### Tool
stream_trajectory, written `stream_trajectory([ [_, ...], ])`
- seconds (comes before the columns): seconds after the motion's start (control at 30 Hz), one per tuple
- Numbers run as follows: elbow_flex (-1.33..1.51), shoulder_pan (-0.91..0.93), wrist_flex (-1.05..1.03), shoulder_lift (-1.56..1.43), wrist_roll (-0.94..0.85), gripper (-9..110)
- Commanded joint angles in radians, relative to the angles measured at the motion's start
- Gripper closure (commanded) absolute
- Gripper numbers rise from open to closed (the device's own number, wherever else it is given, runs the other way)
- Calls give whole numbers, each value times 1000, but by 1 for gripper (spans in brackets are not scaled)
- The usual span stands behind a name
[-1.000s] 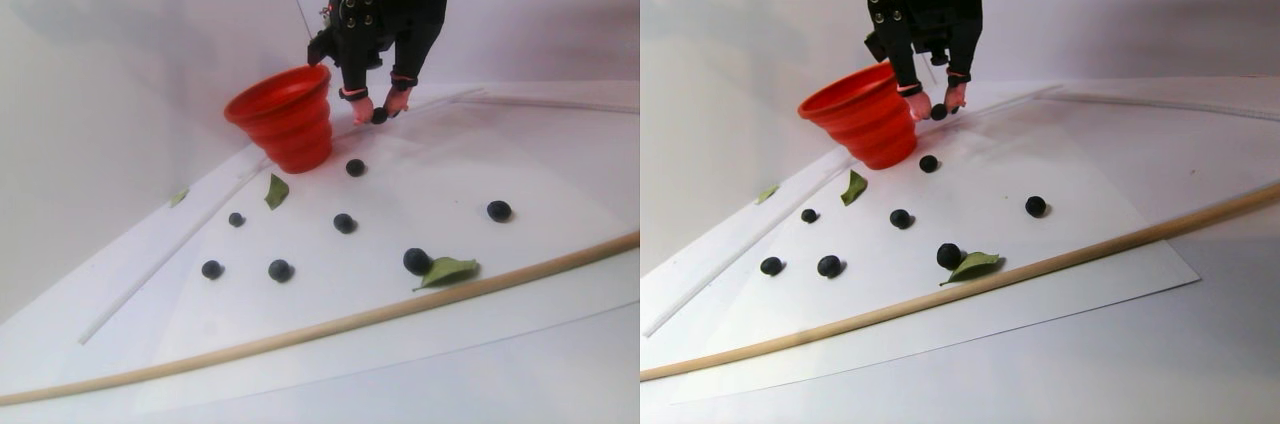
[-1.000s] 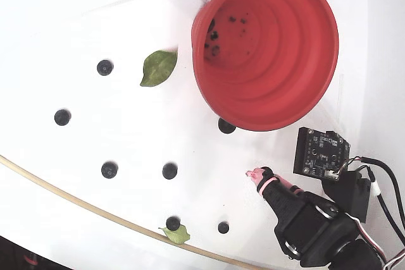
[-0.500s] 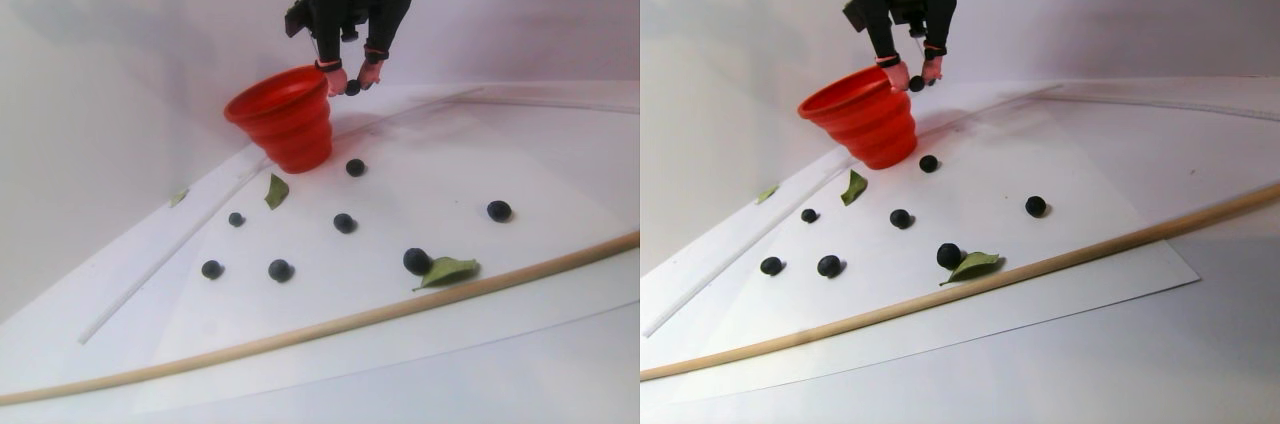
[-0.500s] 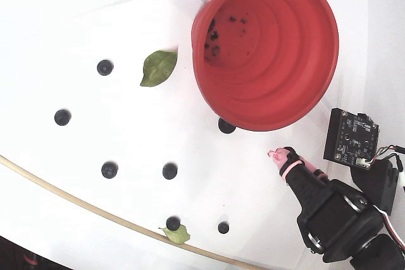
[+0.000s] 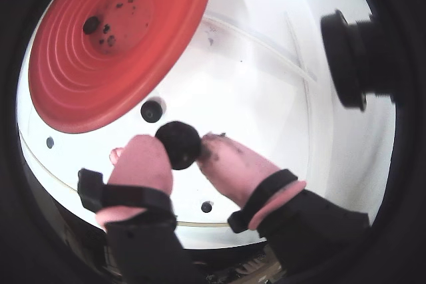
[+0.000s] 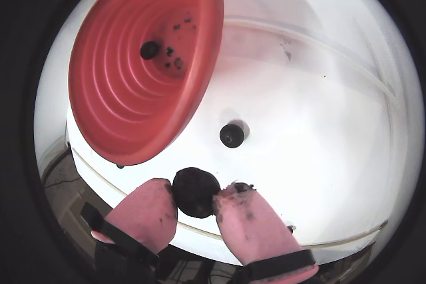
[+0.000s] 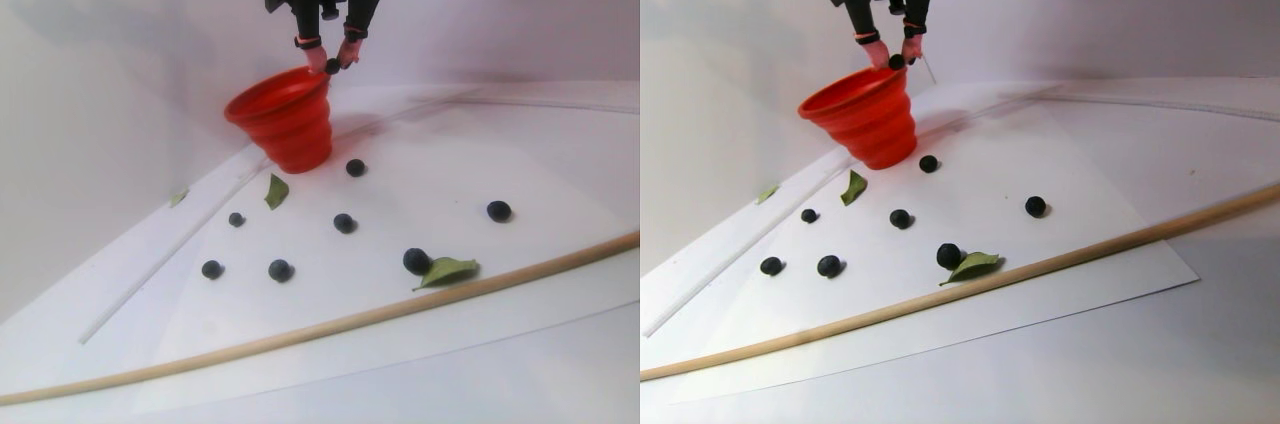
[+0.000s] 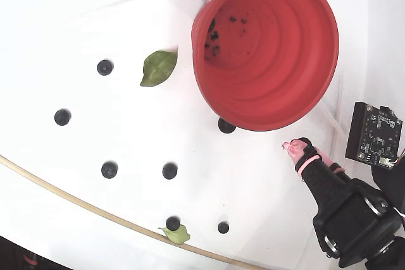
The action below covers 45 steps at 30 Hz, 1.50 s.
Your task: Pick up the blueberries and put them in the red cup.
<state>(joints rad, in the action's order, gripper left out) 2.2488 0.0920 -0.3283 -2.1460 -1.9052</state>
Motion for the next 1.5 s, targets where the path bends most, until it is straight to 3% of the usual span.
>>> stream_trajectory([
  [0.0,-69,-63,-5,-123,11,91],
  [0.63,-35,-186,123,-92,28,90],
  [0.83,-21,-186,158,-78,37,85],
  [1.47,0,-124,37,-184,20,86],
])
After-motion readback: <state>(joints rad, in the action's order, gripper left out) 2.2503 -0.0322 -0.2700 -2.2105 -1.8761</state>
